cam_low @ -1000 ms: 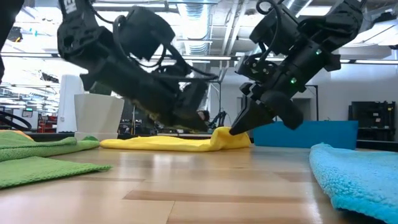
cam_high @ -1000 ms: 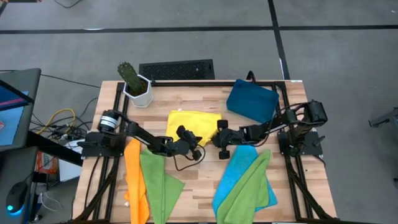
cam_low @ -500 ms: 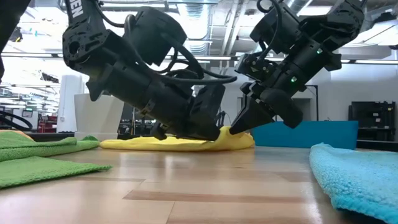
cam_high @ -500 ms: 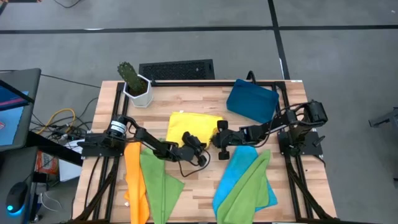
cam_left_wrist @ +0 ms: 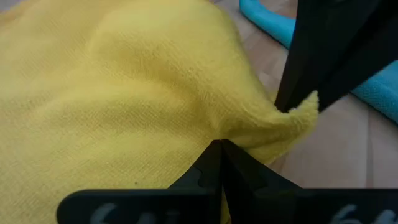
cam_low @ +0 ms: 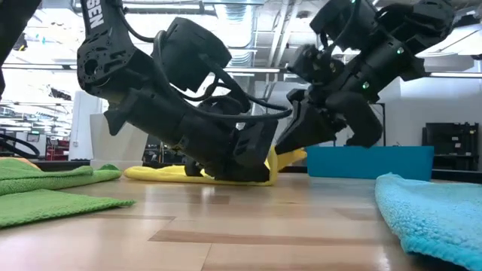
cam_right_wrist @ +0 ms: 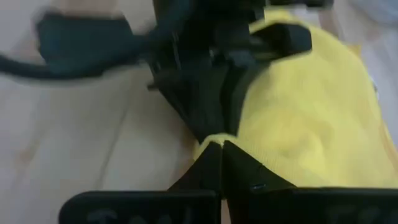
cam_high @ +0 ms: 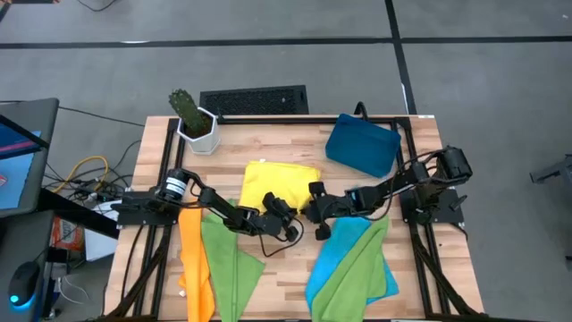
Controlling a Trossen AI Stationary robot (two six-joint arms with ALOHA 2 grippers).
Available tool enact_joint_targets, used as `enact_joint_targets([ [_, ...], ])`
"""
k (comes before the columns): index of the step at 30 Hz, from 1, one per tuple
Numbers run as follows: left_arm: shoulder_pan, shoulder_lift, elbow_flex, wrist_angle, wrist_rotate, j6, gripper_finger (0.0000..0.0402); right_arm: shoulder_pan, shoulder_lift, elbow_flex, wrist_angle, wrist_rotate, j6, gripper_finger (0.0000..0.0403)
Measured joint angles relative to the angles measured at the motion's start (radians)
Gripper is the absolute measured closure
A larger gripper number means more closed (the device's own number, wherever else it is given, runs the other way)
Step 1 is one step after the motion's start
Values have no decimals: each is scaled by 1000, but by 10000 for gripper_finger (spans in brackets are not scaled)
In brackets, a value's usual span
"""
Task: Fold microfiber towels
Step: Fold the yellow microfiber cloth
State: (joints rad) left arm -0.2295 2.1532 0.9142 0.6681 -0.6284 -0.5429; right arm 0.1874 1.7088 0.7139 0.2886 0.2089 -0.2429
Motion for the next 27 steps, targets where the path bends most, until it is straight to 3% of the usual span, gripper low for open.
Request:
enact_joint_targets([
  [18,-2,-21,14,-42,28,123,401,-39,16,0,65,-57,-1,378],
  [27,-2,-166,12,-294,29,155,401,-39,14,3,132,-56,-6,371],
])
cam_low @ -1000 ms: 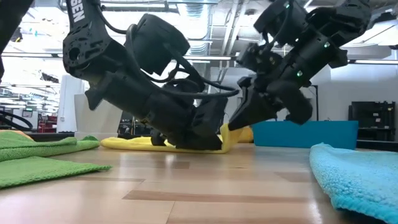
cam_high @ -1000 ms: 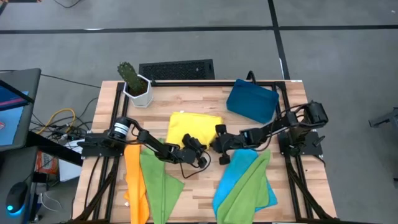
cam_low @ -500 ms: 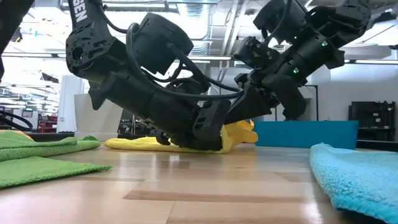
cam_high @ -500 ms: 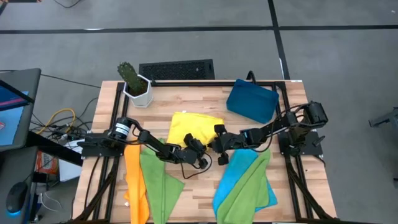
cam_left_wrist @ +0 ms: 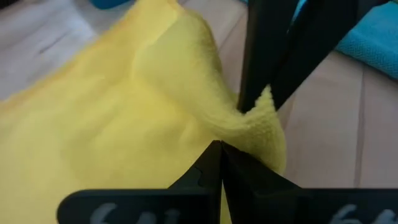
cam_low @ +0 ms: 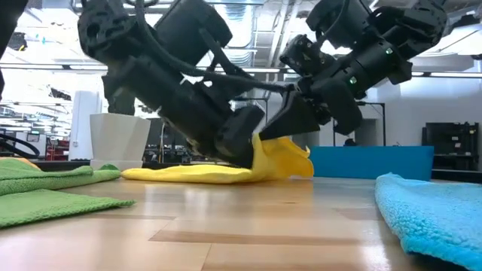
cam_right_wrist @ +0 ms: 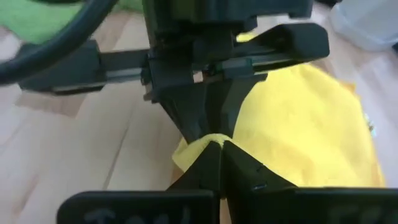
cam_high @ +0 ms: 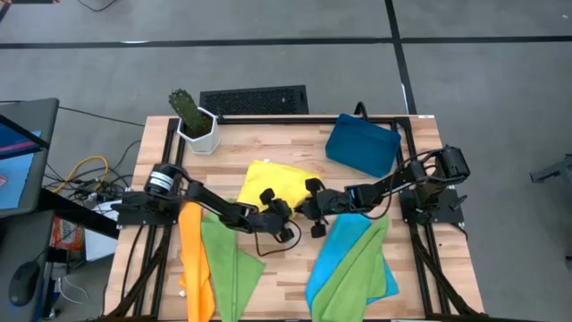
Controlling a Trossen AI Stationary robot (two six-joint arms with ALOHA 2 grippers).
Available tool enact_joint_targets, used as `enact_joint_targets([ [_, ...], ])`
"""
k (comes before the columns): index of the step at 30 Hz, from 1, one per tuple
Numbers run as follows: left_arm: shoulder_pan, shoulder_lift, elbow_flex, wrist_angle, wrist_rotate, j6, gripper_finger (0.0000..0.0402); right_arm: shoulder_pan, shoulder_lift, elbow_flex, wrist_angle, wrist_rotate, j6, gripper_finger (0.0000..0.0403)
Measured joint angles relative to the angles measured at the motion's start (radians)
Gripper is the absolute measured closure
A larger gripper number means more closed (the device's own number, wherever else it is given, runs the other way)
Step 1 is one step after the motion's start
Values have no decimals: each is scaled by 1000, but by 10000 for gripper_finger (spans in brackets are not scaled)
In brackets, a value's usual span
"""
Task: Fold microfiber towels
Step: Fold the yellow microfiber cloth
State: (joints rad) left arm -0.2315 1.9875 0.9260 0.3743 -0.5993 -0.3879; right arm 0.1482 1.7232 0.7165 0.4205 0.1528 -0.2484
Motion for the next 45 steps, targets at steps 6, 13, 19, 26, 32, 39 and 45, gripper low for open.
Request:
enact_joint_targets([
  [6,-12,-84,1,-128,-12,-15,401,0,0,0,9,0,-13,378],
  [13,-39,-105,1,-233,-38,-54,401,0,35,-3,42,-18,-6,371],
  [19,-56,-104,-1,-284,-73,-108,401,1,83,16,80,-24,-6,375],
  [26,-56,-104,-44,-289,-70,-153,401,2,130,47,87,-32,-10,372],
  [32,-55,-104,-63,-288,-75,-161,401,2,157,78,80,-66,-20,375],
  [39,-55,-104,-104,-277,-81,-206,401,2,217,131,84,-87,-22,370],
  [45,-55,-105,-129,-242,-95,-223,401,3,243,160,70,-106,-22,374],
])
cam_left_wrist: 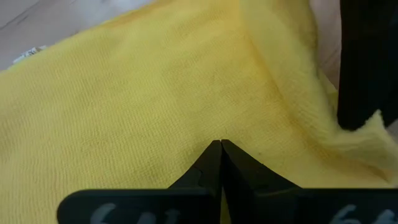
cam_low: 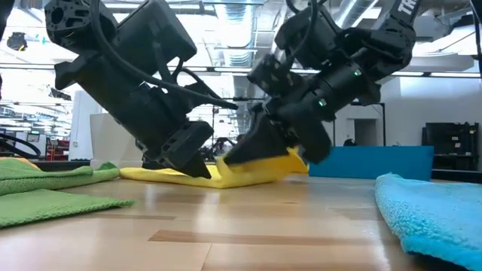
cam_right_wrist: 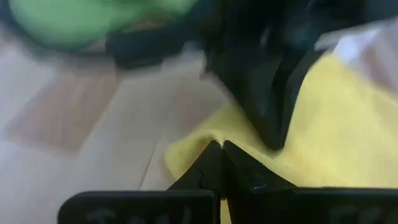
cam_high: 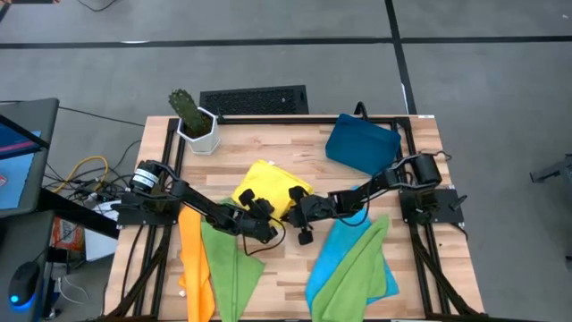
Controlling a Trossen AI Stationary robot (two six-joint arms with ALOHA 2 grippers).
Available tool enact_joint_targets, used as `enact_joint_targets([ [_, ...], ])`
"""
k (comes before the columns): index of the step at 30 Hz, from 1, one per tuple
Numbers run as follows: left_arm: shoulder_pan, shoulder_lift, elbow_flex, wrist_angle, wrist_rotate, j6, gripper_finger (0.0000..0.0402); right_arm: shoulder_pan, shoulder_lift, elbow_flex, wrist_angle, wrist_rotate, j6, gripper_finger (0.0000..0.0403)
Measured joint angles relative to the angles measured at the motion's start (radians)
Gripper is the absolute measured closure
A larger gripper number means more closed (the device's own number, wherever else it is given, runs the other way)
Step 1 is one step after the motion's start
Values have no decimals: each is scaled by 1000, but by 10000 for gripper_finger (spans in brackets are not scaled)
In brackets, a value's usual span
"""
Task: Fold microfiber towels
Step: Fold the yellow microfiber cloth
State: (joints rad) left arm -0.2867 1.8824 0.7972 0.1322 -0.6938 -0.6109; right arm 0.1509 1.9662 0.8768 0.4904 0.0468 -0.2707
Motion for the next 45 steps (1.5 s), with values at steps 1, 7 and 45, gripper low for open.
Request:
enact_joint_targets([
  [1,0,0,0,0,-1,0,401,1,7,11,5,-5,0,374],
  [7,0,0,0,-1,-3,22,401,6,25,37,12,-23,-23,369],
  [45,-76,-227,-1,34,23,164,401,-59,49,88,15,-47,-25,194],
])
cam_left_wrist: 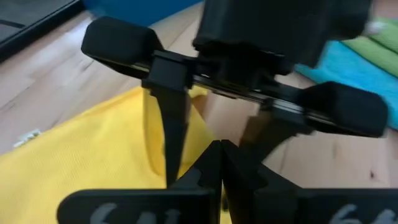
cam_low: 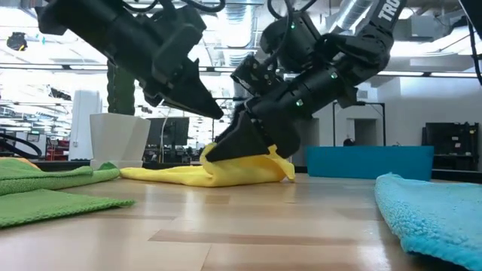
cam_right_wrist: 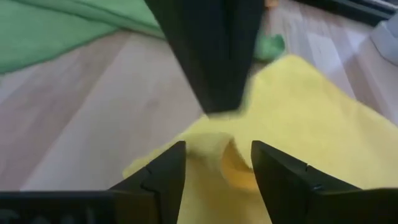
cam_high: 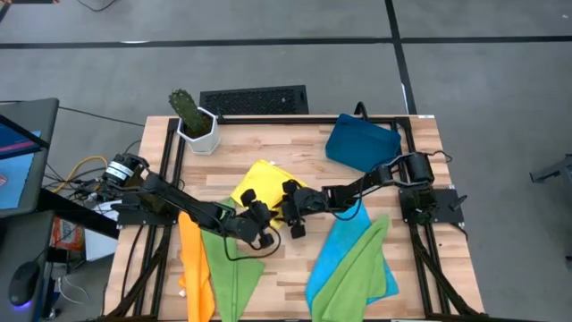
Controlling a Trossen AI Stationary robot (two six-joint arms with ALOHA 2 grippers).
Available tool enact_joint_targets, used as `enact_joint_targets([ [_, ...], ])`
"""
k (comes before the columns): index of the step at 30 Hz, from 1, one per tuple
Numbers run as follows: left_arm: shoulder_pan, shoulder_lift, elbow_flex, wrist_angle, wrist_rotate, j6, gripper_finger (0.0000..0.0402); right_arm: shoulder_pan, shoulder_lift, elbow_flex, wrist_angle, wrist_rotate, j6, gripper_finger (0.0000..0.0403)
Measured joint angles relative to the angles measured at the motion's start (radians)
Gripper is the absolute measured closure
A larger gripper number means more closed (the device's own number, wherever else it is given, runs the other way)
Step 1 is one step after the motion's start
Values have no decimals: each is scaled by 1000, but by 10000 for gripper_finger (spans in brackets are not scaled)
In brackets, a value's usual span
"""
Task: Fold microfiber towels
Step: Fold the yellow microfiber cloth
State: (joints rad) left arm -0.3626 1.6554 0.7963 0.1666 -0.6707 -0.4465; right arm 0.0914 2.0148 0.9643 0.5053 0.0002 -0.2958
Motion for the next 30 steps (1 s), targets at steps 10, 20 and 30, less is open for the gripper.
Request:
enact_joint_targets([
  [10,-12,0,0,-3,-7,20,401,-2,-27,10,-64,2,-46,195],
  [20,-19,0,0,0,-27,42,401,-42,-242,13,-401,0,-89,194],
  [30,-19,0,0,2,-27,41,401,-93,-227,-48,-494,91,-109,206],
])
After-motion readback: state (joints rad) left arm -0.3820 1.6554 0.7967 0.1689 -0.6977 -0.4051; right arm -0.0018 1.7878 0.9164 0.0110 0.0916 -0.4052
